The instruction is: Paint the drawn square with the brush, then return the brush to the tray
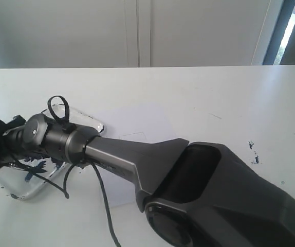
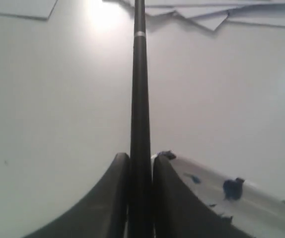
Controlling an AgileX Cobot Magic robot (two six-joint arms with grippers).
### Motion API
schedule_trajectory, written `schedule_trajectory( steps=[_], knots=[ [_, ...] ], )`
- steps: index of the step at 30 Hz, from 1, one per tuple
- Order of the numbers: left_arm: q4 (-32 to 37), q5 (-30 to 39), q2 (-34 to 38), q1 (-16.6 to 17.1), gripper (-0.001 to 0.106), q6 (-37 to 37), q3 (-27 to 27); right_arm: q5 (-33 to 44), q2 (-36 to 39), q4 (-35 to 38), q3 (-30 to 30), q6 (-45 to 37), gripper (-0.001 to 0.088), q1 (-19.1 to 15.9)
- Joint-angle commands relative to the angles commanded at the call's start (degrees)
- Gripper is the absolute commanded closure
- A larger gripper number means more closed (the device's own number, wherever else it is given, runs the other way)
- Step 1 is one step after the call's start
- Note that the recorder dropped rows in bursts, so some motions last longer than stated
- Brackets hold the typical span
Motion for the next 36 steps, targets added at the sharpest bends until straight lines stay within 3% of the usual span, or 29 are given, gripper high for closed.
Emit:
schedule_trajectory(
  steps=[9, 17, 24, 27, 31, 33, 36],
  knots=[
    [0.0, 0.0, 0.0, 0.0, 0.100, 0.0, 0.0, -10.6, -2.4, 0.0, 0.0, 14.6, 0.0868, -1.9],
    [0.0, 0.0, 0.0, 0.0, 0.100, 0.0, 0.0, -14.6, -2.6, -1.4, 2.2, 15.0, 0.0868, -2.4],
    [0.0, 0.0, 0.0, 0.0, 0.100, 0.0, 0.0, -24.1, -5.2, -0.3, 10.1, 12.8, 0.0868, -2.4],
    [0.0, 0.0, 0.0, 0.0, 0.100, 0.0, 0.0, -32.1, -7.6, 7.3, 15.2, 6.5, 0.0868, -2.4],
    [0.0, 0.0, 0.0, 0.0, 0.100, 0.0, 0.0, -53.3, -10.3, 31.4, 19.3, -15.2, 0.0868, -1.0],
    [0.0, 0.0, 0.0, 0.0, 0.100, 0.0, 0.0, -63.0, -10.5, 34.7, 19.4, -22.3, 0.0868, -0.1],
    [0.0, 0.0, 0.0, 0.0, 0.100, 0.0, 0.0, -62.4, -10.5, 34.7, 19.4, -30.4, 0.0868, 1.0]
  ],
)
